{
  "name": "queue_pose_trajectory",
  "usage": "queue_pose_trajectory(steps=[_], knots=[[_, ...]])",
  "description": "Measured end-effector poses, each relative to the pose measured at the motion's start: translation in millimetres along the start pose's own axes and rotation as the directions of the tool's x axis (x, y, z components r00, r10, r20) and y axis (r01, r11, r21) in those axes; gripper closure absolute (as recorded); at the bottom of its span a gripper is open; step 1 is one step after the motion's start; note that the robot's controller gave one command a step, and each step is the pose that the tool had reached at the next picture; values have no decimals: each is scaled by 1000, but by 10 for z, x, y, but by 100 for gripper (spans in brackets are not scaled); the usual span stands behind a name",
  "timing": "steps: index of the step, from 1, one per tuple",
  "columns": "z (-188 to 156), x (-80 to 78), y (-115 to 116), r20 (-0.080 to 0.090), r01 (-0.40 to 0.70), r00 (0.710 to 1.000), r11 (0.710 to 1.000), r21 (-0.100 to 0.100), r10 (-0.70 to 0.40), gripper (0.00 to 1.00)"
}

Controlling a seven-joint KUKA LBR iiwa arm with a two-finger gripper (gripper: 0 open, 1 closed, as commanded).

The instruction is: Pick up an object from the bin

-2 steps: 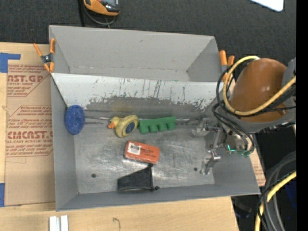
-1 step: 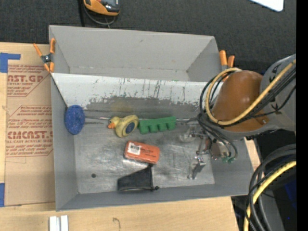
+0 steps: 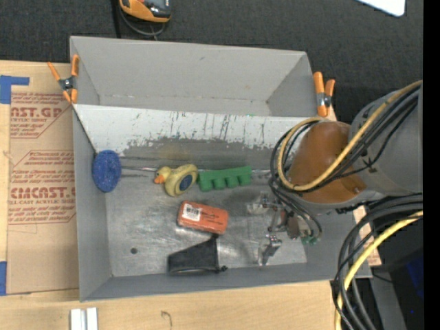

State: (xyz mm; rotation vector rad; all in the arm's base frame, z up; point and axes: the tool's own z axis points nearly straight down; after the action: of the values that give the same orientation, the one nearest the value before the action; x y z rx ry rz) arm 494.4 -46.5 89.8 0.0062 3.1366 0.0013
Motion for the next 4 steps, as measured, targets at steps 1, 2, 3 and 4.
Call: queue_pose_trajectory(steps=[1, 2, 3, 4], knots=[[135, 7, -5, -1, -12, 1000, 1000, 0, 12, 0], [-112, 70, 41, -14, 62, 998, 998, 0, -62, 0], [-208, -142, 392, 5, 72, 997, 997, 3, -72, 0], [137, -573, 652, -3, 34, 999, 999, -4, -34, 0]])
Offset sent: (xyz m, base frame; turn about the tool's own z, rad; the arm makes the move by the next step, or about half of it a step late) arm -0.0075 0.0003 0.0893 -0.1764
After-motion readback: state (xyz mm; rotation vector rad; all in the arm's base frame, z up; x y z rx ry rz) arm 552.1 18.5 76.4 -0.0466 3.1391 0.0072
